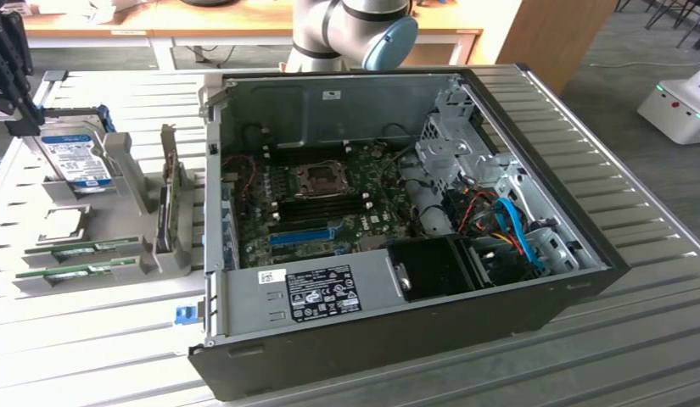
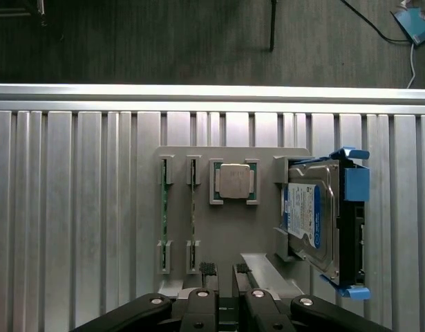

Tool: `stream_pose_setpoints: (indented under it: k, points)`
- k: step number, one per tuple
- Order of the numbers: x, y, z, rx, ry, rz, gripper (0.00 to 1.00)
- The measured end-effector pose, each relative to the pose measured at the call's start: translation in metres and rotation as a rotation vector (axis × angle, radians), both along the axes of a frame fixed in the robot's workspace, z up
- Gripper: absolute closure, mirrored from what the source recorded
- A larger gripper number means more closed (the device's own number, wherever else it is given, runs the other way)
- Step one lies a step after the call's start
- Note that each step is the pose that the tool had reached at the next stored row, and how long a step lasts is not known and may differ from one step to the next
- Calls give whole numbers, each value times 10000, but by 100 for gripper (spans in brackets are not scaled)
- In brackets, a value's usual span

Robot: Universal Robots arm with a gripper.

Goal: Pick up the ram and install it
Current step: 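Pick up the ram and move it above insertion slot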

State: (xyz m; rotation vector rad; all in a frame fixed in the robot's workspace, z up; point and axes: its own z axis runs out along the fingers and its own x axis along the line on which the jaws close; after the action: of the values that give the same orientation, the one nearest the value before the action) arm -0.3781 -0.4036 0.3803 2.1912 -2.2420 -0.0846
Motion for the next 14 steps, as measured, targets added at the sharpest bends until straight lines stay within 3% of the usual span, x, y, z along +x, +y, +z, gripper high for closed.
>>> stream_pose_setpoints:
  k: [6, 7, 14]
  points:
    - [0, 0, 0, -1, 0, 1, 76]
    - [0, 0, 0, -1, 0, 0, 70]
    - [0, 0, -15, 0, -1, 0, 70]
